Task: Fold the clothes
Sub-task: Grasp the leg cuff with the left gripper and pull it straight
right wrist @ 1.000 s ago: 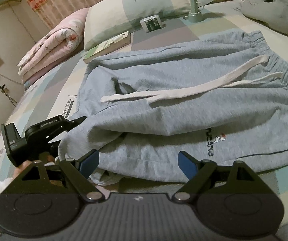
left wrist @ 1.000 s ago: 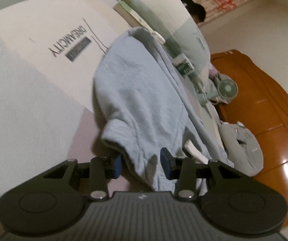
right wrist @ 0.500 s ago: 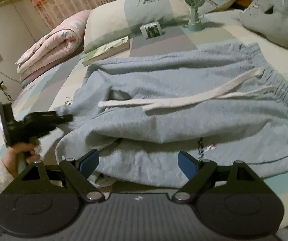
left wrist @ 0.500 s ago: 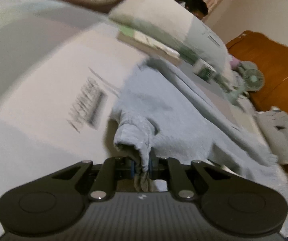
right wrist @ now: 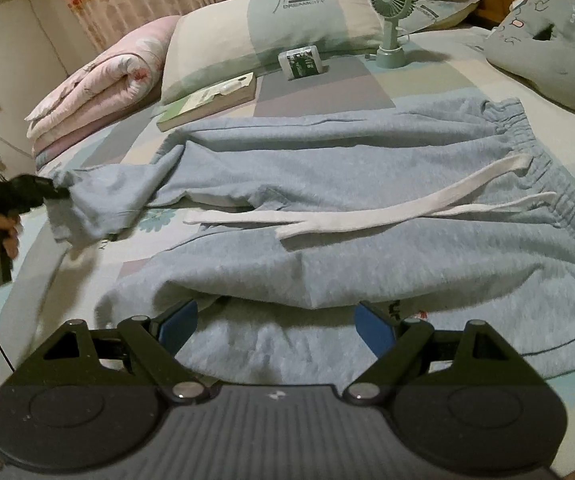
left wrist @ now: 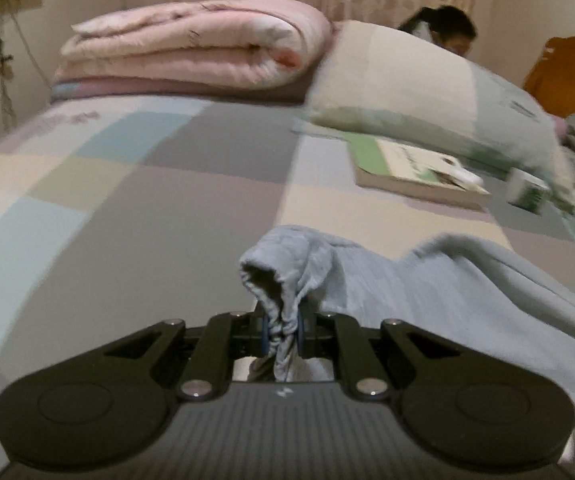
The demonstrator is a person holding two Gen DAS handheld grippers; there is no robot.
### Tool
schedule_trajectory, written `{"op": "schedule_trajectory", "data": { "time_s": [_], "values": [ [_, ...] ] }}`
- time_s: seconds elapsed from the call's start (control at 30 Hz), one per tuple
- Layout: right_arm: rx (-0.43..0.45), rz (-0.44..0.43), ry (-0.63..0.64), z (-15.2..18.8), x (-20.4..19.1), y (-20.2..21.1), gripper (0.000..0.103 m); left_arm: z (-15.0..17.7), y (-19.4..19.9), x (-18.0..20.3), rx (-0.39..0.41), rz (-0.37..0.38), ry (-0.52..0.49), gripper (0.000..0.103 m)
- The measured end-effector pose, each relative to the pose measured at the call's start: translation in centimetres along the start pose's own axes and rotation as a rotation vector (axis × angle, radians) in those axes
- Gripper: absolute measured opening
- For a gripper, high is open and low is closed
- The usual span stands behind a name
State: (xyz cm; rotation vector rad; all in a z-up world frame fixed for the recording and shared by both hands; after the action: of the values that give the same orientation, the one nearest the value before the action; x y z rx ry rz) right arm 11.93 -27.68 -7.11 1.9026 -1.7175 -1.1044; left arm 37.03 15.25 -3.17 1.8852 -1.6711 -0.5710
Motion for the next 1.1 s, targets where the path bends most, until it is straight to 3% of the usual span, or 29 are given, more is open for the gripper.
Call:
{"op": "schedule_trajectory", "data": {
  "time_s": [0.2,0.53,0.73,1.1],
  "values": [
    [-0.003,0.012,-0.007,-0.9,0.6,-1.2,0.089,-3.2,-2.5,-1.9,0.010,-0.100,0.010,0.010],
    [0.008,0.032,-0.005,-2.5,1.5,-2.9,0.089,-8.0,-6.8,-1.8,0.031,-0.217,-0.089,0.010],
    [-0.016,0.010,-0.009,-3.3,1.5,-4.2,0.089,-9.3,-10.1,-0.8,0.020,-0.257,-0.153,0.010],
    [-0.006,-0.042,0.158,-4.4,-3.1,-4.4,0.090,-9.3,-13.5,0.5,0.018,-0.262,-0.180,0.010]
  ]
}}
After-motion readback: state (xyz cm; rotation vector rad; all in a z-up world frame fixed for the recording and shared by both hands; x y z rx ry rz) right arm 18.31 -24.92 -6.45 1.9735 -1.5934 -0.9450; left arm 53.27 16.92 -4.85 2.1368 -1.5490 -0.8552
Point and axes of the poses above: each gripper's, at about its wrist camera, not at the fingertips, and y roughly against the way its jaws point, x to its right, z to its underside, the point moved 2 cm from there along -y, roughly the way its jaws point, and after that the axes turned 1 degree about z, right-handed, at the moved point
